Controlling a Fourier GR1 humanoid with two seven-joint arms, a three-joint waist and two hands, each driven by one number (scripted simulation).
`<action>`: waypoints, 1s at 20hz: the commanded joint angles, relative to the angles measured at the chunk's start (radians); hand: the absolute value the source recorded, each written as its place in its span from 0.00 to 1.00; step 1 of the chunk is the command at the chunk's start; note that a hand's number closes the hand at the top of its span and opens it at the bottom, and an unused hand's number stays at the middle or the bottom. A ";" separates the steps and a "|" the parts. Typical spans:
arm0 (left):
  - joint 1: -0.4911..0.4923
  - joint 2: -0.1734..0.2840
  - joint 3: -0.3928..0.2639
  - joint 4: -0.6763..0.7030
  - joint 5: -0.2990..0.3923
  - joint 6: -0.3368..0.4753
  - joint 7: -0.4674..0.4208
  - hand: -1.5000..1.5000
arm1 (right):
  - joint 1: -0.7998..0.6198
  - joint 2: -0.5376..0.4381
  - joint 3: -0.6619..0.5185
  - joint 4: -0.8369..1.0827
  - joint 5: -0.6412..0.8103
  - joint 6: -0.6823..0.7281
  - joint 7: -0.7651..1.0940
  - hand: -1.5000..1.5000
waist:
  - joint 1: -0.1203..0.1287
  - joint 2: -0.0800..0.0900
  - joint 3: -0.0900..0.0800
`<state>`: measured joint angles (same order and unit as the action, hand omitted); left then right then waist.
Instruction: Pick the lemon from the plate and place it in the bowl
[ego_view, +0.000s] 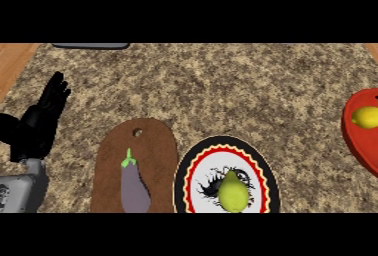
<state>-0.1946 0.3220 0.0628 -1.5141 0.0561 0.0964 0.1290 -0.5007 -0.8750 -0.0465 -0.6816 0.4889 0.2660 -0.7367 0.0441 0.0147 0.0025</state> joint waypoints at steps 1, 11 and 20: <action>-0.044 -0.037 -0.026 0.039 -0.026 0.019 -0.010 0.50 | -0.108 0.026 0.009 0.193 0.025 0.047 -0.119 0.00 | 0.002 0.004 0.001; 0.026 -0.038 -0.024 -0.001 -0.038 0.028 -0.031 0.50 | -0.205 -0.011 -0.292 0.373 -0.393 0.480 -0.011 0.00 | -0.011 0.000 0.002; 0.027 -0.035 -0.013 -0.002 -0.019 0.010 -0.042 0.50 | -0.147 -0.162 -0.324 0.443 -0.447 0.629 0.071 0.00 | -0.013 0.016 0.011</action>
<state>-0.1676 0.3007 0.0558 -1.5272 0.0399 0.1023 0.1026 -0.6726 -0.9961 -0.3485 -0.2775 0.0712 0.6814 -0.5604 0.0381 0.0245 0.0101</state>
